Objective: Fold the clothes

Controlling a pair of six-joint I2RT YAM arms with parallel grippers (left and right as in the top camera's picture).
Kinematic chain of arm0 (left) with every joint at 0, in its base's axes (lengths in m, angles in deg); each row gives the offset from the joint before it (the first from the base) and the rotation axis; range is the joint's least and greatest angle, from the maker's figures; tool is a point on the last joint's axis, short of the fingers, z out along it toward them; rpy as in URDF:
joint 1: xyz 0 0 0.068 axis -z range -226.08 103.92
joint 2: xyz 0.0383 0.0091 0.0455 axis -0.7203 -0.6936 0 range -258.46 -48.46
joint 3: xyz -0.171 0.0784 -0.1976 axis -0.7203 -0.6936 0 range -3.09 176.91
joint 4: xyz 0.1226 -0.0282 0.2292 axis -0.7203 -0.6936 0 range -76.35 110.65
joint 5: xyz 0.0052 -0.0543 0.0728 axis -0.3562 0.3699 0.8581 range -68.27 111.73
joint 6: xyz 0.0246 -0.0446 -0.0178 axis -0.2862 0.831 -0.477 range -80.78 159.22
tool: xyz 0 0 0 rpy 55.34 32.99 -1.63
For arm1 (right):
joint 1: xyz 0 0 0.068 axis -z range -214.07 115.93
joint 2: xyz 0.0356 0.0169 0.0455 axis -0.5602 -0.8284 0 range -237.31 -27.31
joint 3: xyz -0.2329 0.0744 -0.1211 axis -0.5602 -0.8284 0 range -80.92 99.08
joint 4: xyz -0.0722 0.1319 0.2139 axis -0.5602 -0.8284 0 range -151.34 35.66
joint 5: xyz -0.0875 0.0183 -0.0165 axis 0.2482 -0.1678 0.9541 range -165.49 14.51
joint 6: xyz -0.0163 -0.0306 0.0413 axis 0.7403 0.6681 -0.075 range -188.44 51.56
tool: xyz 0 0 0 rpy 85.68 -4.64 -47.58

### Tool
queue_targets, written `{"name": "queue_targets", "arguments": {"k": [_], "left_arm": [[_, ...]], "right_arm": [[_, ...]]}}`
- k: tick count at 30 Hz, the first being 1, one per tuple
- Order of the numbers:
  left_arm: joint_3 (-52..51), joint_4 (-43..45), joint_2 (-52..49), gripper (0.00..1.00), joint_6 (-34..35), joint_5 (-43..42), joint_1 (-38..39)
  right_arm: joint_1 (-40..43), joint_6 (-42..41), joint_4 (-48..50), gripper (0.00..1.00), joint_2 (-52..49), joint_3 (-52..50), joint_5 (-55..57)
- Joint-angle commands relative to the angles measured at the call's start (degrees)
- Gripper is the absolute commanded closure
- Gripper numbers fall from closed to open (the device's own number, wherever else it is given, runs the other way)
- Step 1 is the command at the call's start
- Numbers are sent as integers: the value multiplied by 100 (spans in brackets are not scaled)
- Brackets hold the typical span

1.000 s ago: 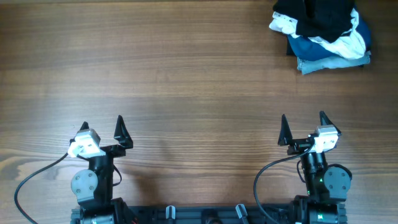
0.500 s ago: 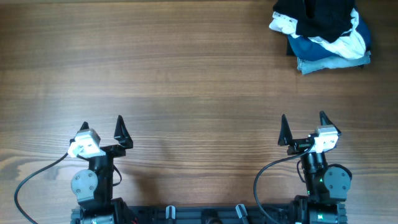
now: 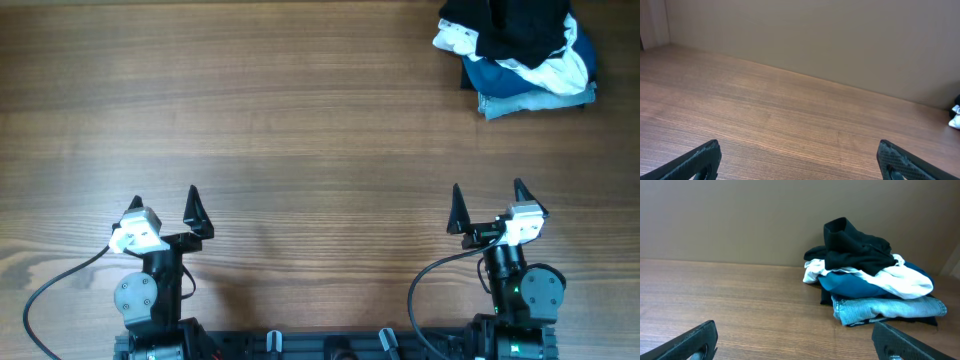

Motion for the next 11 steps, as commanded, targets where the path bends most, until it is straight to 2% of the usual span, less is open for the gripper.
{"name": "queue_targets", "arguments": {"k": [1,11], "left_arm": [[-31,-28,46,0,-72,55,31],[-31,-28,46,0,-70,55,31]], "right_arm": [[-13,-44,24,0,57,-15,98],[-13,-44,26,0,57,-15,98]]}}
